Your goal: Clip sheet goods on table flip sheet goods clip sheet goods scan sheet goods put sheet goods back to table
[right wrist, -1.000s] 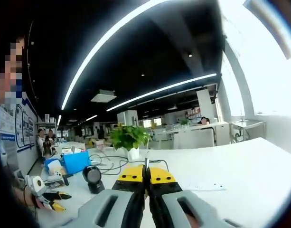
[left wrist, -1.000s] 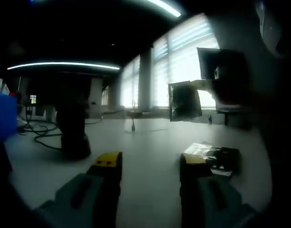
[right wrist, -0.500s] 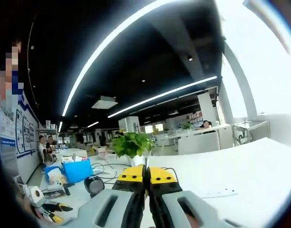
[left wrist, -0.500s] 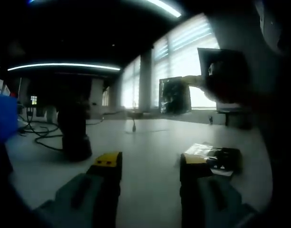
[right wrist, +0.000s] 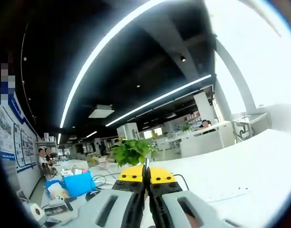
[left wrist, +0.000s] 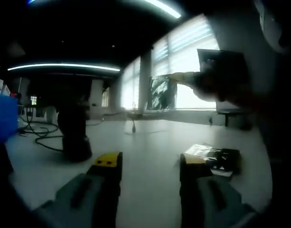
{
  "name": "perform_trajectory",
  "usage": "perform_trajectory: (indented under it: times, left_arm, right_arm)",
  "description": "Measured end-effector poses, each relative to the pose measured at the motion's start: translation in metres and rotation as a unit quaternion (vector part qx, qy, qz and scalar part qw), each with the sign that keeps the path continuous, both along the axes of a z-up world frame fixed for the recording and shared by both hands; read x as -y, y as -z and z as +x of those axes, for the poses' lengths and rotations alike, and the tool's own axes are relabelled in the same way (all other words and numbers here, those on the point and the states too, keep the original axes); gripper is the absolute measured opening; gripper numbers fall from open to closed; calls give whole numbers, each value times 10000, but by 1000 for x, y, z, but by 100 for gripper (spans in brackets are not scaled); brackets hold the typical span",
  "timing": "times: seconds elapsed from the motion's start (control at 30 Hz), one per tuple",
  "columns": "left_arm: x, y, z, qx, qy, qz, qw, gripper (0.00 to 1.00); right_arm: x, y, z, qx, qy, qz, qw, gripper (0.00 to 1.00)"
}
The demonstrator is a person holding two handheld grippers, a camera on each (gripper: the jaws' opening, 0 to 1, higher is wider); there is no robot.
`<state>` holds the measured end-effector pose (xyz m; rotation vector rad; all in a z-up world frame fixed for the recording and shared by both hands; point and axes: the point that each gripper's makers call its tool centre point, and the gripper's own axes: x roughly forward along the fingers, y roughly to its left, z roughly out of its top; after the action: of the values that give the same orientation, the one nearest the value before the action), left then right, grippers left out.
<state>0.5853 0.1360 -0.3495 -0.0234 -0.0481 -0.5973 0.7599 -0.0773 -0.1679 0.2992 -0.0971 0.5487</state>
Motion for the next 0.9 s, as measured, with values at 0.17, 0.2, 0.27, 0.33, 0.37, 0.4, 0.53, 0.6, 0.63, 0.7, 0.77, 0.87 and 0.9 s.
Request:
perform_trajectory:
  times: [0.17,0.2,0.27,0.33,0.37,0.4,0.53,0.6,0.63,0.7,0.77,0.87,0.9]
  left_arm:
    - [1,-1,-1,52,10,77,10000,40]
    - [1,0,-1,52,3,83,10000,40]
    - [0,-1,0,50,-12,69,10000,40]
    - [-1,-1,0,57,-25,52,10000,40]
    - [-2,-2,0,63,-26,39,10000,40]
    - [-2,-3,0,72,-22,20,10000,40]
    - [-3,-4,0,83,-32,12,10000,40]
    - [-3,-4,0,87,-36,2,10000,40]
    - [-3,-4,0,89,-40,-7,10000,40]
    - [-3,-5,0,102,-43,-28,9999,40]
    - [-4,-7,-1,118,-39,-60,9999,40]
    - [-4,-7,-1,130,-41,-65,9999,40]
    - [-4,-7,-1,138,-40,-65,9999,40]
  right_arm:
    - [-12,8,4,-109,58,162,9998,0]
    - [-13,8,5,-129,63,238,9996,0]
    - [-20,10,4,-89,107,285,9995,0]
    - [-27,10,3,-81,132,373,9992,0]
    - [-26,11,5,-97,154,416,9990,0]
    - [-27,11,6,-102,164,433,9989,0]
    - [-39,17,9,-155,184,508,9984,0]
    - [-43,21,11,-185,167,519,9983,0]
    - [-46,22,12,-206,171,523,9983,0]
    - [-49,22,14,-242,163,597,9978,0]
    - [-51,22,17,-260,171,670,9973,0]
    - [-54,22,21,-302,163,798,9962,0]
    - [-55,23,24,-306,169,826,9960,0]
